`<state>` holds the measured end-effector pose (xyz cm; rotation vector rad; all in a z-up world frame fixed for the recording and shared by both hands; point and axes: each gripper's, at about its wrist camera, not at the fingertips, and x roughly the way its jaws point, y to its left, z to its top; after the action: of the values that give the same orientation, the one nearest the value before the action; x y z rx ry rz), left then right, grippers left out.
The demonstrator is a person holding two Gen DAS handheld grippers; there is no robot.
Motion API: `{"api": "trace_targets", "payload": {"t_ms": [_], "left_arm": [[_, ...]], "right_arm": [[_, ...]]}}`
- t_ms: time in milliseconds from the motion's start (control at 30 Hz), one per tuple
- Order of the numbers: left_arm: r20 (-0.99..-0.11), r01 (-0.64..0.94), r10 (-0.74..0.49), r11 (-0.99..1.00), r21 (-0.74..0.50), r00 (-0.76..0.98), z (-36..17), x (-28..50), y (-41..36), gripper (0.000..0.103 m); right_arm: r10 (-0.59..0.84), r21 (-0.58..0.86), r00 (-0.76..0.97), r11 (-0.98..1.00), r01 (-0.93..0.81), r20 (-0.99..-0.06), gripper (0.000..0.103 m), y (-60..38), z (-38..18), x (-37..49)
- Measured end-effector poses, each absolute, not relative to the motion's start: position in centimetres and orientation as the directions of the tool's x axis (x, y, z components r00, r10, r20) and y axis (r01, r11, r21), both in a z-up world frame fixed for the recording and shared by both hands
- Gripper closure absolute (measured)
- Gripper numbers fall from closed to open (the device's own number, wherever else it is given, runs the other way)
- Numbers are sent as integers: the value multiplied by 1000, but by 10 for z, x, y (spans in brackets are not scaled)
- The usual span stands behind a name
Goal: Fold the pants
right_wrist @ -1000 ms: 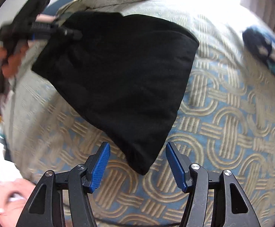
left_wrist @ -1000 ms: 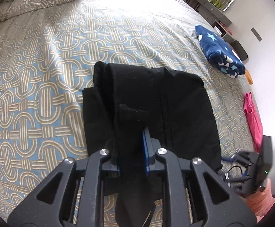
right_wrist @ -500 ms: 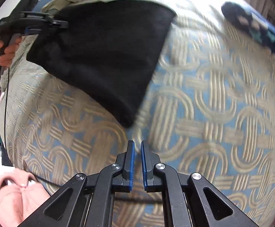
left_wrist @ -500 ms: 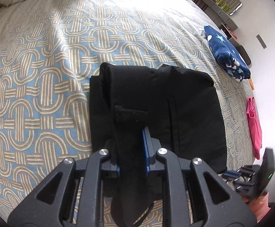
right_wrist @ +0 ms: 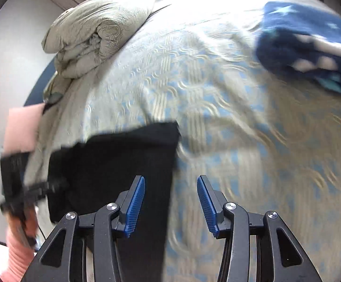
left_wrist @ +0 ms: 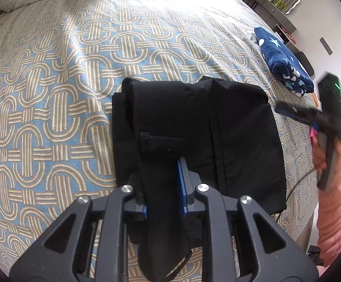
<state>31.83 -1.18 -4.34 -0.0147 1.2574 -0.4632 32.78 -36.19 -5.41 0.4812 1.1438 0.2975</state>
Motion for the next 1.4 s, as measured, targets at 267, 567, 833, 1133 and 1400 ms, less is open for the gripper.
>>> {"api": "trace_targets", "payload": {"t_ms": [267, 567, 833, 1133, 1400], "left_arm": [[-914, 347, -347, 900, -262, 210, -47, 324, -12, 80], [-916, 309, -352, 908, -284, 194, -63, 332, -6, 76], [-922, 298, -348, 910, -288, 171, -70, 338, -4, 70], [-930, 300, -322, 917, -261, 177, -75, 339, -14, 66], [-927, 303, -331, 914, -270, 175, -78, 340, -14, 65]], "right_arm": [[626, 688, 327, 716, 117, -707, 89, -359, -99, 373], [760, 830, 356, 550, 96, -544, 88, -370, -111, 400], [752, 843, 495, 534, -72, -434, 90, -404, -69, 382], [761, 788, 217, 611, 76, -611, 69, -385, -100, 394], [767, 829, 320, 543, 138, -556, 94, -376, -99, 419]]}}
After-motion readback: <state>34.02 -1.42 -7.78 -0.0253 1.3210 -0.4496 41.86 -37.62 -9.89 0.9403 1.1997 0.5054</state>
